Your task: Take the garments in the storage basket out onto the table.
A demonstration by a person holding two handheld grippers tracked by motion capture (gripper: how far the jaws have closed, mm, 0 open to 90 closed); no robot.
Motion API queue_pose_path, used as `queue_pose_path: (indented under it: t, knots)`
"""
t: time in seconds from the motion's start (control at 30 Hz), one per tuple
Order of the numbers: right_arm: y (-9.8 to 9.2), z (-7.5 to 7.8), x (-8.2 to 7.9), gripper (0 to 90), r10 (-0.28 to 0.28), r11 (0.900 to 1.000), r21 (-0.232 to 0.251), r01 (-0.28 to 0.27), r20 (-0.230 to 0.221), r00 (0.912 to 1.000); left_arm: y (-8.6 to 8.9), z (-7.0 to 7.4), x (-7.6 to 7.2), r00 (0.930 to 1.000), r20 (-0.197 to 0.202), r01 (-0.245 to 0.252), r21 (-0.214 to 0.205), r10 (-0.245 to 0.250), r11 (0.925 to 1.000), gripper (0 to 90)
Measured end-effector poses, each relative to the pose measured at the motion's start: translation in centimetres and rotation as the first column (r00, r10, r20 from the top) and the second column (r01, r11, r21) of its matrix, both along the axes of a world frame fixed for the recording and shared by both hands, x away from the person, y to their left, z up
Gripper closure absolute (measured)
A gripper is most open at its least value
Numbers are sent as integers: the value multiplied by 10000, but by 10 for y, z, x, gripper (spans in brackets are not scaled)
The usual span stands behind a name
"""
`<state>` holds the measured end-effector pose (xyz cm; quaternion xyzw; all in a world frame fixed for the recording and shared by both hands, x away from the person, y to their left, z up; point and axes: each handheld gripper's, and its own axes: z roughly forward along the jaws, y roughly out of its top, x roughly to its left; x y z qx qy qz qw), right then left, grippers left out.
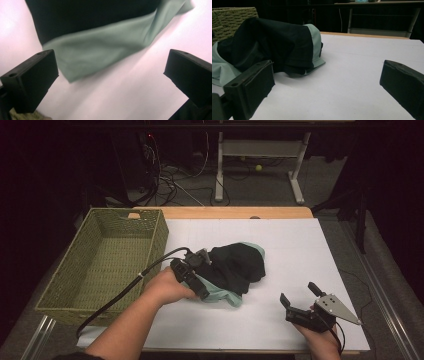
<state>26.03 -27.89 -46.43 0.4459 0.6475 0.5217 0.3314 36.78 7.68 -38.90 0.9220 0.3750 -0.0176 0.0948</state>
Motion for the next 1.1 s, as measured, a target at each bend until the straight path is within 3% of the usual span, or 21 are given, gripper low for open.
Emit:
queue_pose_path:
  t: [0.07, 0.13, 0.37, 0.43, 0.6, 0.8, 0.9, 1.03, 1.1]
  knots:
    - [0, 0, 0, 0, -3, 10000, -4, 3, 5, 10000, 4, -5, -9, 9999, 36, -102, 216, 102, 9997, 0]
    - [1, -1, 1, 0, 1, 10000, 11, -1, -37, 10000, 6, -12, -18, 9993, -342, -136, 91, 139, 9999, 0]
    - [3, 0, -1, 0, 86, 10000, -35, -86, 39, 10000, 8, -45, -38, 9971, -575, -519, -322, 500, 9981, 0]
    - [3, 0, -1, 0, 98, 10000, -6, -98, 38, 9999, 7, -53, -42, 9974, -572, -449, -277, 433, 9986, 0]
    - [3, -1, 0, 0, 129, 9999, -63, -129, 39, 9999, 12, -67, -45, 9976, -204, -669, -344, 663, 9972, 0]
    - [3, -1, 1, 0, 104, 9999, -69, -104, 43, 9999, 15, -70, -55, 9934, 789, -776, -717, 832, 9944, 0]
    - [2, -1, 1, 0, 72, 10000, -55, -71, 20, 10000, 21, -70, -60, 9818, 1510, -945, -1367, 1150, 9861, 0]
    - [3, -1, 0, 0, 166, 9998, -74, -165, 43, 9999, 29, -72, -68, 9576, 2367, -1068, -2389, 1645, 9652, 0]
    - [4, -2, 0, 0, 166, 9999, -48, -165, 21, 9999, 32, -72, -71, 9457, 2623, -1109, -2940, 1917, 9493, 0]
